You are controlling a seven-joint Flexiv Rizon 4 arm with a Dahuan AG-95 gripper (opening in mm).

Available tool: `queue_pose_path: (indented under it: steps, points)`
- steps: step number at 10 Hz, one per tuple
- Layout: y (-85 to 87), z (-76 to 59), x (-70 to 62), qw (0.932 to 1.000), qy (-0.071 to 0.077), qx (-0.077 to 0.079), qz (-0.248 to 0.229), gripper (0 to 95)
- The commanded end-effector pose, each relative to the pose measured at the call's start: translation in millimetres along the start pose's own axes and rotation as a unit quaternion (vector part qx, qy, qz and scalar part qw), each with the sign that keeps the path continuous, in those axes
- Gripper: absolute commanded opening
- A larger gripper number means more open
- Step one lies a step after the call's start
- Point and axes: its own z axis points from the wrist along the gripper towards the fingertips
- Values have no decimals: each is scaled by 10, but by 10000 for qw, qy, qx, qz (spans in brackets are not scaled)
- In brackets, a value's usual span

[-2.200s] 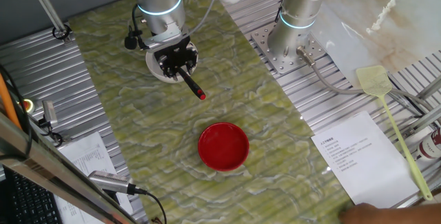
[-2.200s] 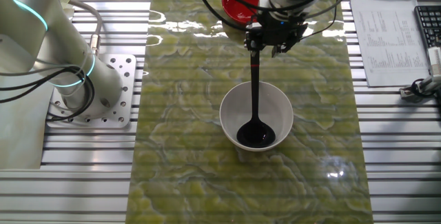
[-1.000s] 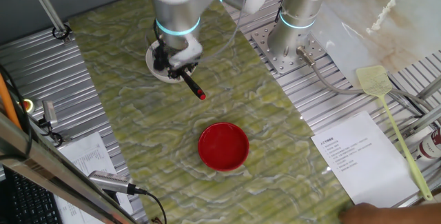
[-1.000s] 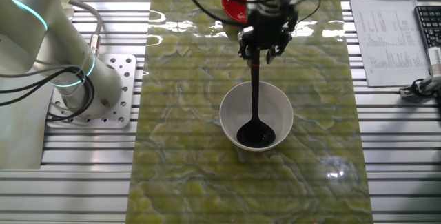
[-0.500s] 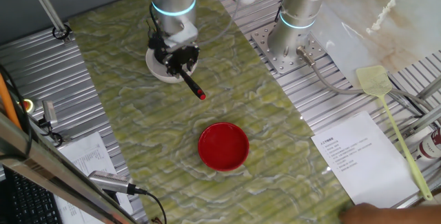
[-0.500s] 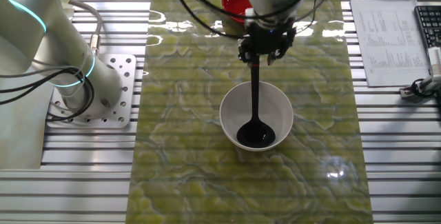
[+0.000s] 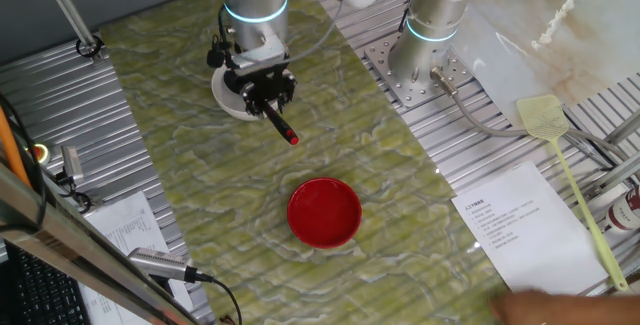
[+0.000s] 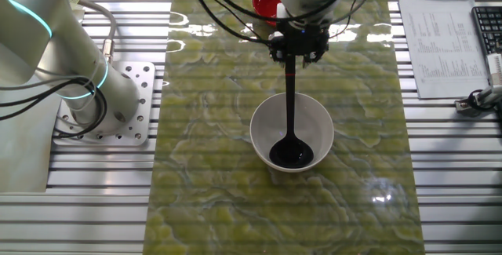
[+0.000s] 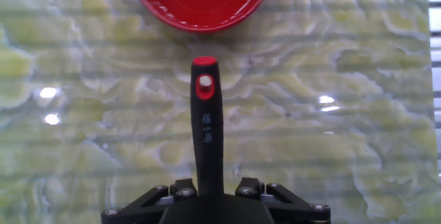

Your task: Scoop water with a large spoon from one bowl to another

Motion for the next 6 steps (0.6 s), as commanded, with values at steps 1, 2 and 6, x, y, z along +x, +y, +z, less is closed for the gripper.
queue_pose_path:
  steps: [1,2,6]
  points:
    - [-10,42,13,9999,-68,8,-84,380]
    - [-8,59,22,9999,-120,4,-59,380]
    - [62,114,60,9996,-260,-1,116,380]
